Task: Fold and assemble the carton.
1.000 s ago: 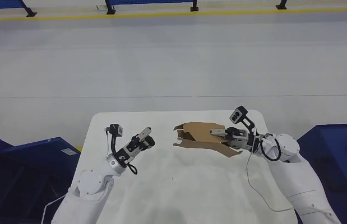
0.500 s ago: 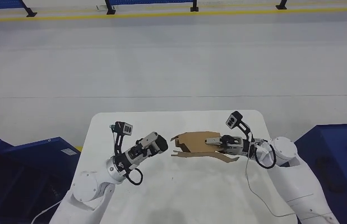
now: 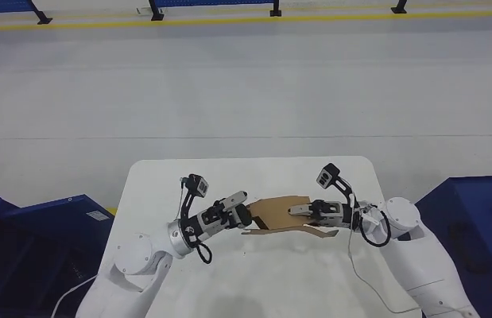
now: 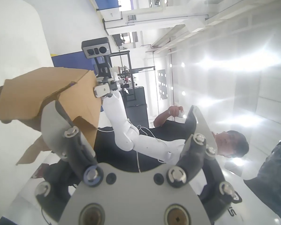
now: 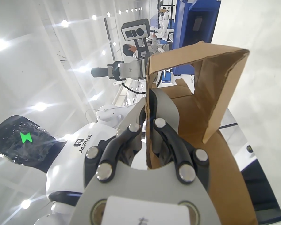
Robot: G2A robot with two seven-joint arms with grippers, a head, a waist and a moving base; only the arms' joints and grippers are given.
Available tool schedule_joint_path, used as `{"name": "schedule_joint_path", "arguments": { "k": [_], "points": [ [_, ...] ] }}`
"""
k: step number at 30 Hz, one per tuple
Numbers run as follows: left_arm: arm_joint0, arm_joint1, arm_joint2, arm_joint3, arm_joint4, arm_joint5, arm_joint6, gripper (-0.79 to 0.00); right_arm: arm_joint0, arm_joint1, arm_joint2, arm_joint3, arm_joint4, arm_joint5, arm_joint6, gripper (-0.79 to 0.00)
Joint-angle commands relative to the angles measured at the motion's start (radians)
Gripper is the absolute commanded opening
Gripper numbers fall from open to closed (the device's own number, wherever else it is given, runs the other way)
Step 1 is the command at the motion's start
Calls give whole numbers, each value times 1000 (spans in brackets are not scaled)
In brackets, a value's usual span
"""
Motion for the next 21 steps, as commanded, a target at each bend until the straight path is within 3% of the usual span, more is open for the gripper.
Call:
{"name": "schedule_joint_path", "arguments": {
  "k": [1,12,21],
  "points": [
    [0,0,3,1,4,14,0,0,-2,1,2,-2,0,-3,-2,-785],
    [2,3,13,-9,-8,64,-36,0,4,-1,-17,-11,-6,-4,-15,-785],
    [-1,-1,15,-13,-50,11,-30,0,15,-3,-40,-1,-23,0,-14,-785]
  ]
}}
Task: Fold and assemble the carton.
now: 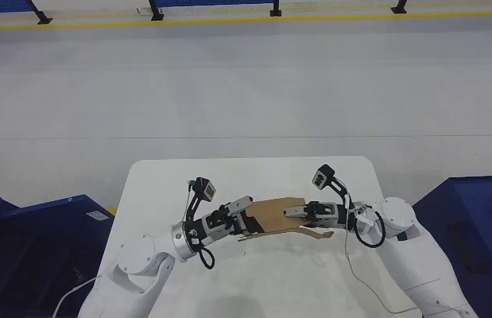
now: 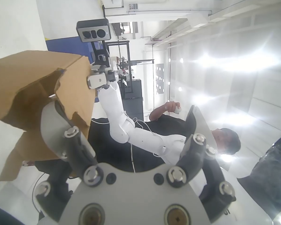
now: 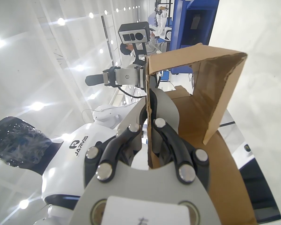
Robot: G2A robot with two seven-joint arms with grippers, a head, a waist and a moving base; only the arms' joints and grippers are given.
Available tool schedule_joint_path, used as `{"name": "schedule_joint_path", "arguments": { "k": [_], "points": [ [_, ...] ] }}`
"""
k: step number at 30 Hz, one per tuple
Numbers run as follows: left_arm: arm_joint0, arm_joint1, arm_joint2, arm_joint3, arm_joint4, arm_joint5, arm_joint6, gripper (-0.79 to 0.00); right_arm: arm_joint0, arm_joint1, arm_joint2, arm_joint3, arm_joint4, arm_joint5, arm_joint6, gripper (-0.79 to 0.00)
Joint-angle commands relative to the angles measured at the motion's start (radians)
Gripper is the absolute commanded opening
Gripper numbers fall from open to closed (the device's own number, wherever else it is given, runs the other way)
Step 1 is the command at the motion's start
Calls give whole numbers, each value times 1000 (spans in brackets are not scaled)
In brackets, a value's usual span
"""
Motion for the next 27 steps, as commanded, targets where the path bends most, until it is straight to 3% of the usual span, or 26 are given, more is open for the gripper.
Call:
{"name": "schedule_joint_path", "arguments": {
  "k": [1,17,27],
  "points": [
    [-1,0,2,1,1,-3,3,0,2,0,-4,4,-4,1,2,-785],
    [-34,-9,50,23,18,-10,23,0,25,-3,-34,31,-1,13,18,-785],
    [20,2,-39,-8,-2,-45,34,0,70,8,51,150,171,77,155,-785]
  ]
}}
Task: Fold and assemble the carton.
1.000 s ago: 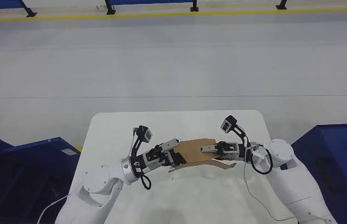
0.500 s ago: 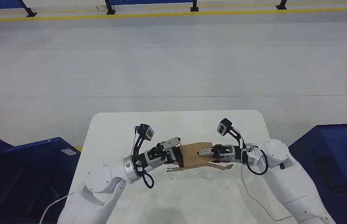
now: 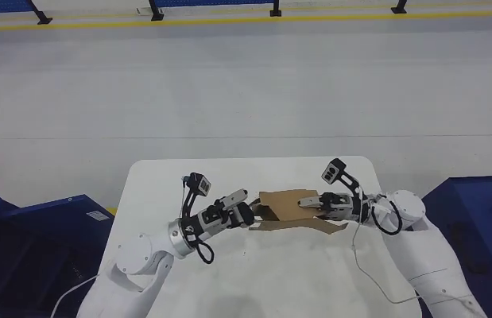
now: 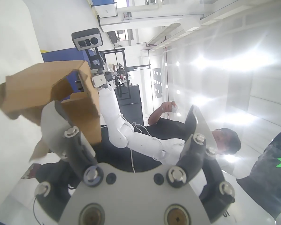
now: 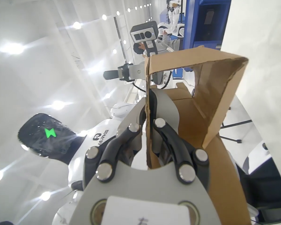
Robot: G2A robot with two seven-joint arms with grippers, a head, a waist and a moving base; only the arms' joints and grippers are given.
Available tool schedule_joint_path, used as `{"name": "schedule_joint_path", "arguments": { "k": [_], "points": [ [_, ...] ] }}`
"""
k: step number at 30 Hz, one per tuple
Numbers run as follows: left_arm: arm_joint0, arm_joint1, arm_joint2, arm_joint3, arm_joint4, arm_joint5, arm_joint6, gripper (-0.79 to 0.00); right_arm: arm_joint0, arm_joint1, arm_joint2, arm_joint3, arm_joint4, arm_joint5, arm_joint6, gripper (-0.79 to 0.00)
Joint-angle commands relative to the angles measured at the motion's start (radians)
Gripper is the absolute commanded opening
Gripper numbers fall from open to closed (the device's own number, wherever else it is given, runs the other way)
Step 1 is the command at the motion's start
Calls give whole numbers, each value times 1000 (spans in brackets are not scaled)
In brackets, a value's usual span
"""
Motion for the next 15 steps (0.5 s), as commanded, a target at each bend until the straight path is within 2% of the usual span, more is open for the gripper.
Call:
{"name": "schedule_joint_path", "arguments": {
  "k": [1,7,11,15],
  "points": [
    [17,3,-22,-2,2,-7,2,0,12,1,9,26,31,11,34,-785],
    [38,10,-56,27,19,11,-8,0,34,2,18,63,99,30,132,-785],
    [19,14,-20,62,138,47,-26,0,26,5,7,36,126,31,132,-785],
    [5,14,32,75,232,42,-66,0,21,9,-2,23,135,32,132,-785]
  ]
}}
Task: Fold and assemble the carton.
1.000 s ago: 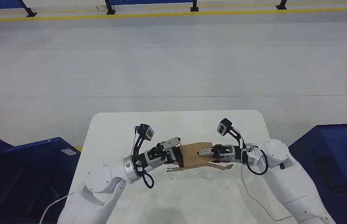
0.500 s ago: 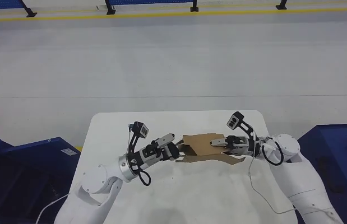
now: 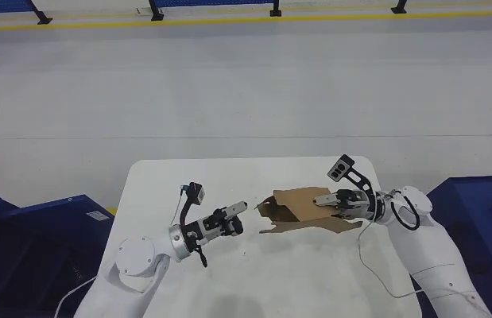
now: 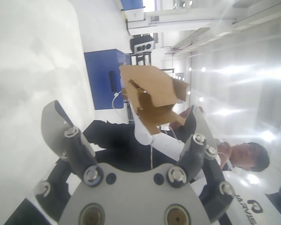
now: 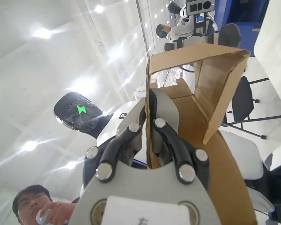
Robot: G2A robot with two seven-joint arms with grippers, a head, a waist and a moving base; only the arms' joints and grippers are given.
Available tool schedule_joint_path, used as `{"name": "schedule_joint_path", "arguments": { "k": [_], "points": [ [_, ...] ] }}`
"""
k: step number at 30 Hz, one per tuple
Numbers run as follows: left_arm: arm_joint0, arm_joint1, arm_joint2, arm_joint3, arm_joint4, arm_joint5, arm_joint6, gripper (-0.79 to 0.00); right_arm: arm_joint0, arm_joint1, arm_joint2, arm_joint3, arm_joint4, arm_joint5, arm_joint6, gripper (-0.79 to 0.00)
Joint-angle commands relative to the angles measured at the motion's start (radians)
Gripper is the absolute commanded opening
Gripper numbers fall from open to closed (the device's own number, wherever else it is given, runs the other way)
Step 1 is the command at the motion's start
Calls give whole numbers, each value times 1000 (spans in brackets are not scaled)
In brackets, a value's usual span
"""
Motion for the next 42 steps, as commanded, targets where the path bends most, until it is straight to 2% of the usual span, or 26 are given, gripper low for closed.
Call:
{"name": "schedule_joint_path", "arguments": {
  "k": [1,4,10,20,32,37,42],
  "points": [
    [-3,2,20,1,44,-8,-29,0,-1,1,-5,-3,1,-2,0,-785],
    [-2,3,35,3,72,-22,-53,0,-2,2,-12,-7,2,-6,0,-785],
    [-16,-1,57,14,68,-19,-27,0,-13,7,-27,-29,-3,-13,0,-785],
    [-68,-10,126,76,112,35,-17,0,-32,23,-15,-57,46,-17,0,-785],
    [-95,-22,180,97,74,41,-18,0,-30,33,-32,-60,71,-32,0,-785],
    [-92,-21,158,96,47,18,2,0,-24,36,-19,-40,89,-36,0,-785],
    [-41,-8,62,73,29,-53,60,0,-18,35,7,-9,97,-51,-71,-785]
  ]
}}
